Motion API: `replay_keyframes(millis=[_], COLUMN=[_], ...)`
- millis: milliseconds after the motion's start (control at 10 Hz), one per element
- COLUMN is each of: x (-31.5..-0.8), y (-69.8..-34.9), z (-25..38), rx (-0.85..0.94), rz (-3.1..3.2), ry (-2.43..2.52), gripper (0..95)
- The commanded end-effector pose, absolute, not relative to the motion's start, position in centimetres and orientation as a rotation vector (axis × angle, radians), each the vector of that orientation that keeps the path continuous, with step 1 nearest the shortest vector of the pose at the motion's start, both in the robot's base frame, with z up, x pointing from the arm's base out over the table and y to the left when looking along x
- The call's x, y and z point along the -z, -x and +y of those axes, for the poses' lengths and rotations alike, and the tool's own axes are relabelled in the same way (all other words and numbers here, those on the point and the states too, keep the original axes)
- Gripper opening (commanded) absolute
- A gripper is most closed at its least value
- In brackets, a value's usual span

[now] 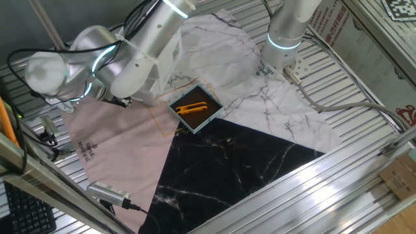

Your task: Grasp the handle and open the drawer

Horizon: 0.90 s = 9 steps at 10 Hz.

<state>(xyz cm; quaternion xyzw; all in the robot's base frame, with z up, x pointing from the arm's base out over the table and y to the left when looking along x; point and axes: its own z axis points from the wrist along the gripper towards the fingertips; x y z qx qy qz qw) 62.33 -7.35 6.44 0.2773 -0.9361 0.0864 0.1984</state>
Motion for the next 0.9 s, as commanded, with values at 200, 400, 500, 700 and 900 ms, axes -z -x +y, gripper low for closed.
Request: replay_keyframes(millis=[200,400,500,700,900], x=[-6.5,-6.6,-6.5,-6.4,-6.4], y=[-62.6,-62.8,-63.1,-63.3,-63.4], z=[-7.1,-6.9,-6.6,-6.2,-5.9], rx=[-0.241,-0.241,-0.240,-0.243,-0.246], rz=[-2.618,-2.617,-2.618,-2.617,-2.617], ry=[-0.772,-0.770,-0.767,-0.760,-0.759], gripper=[0.0,0.0,0.0,0.0,0.0])
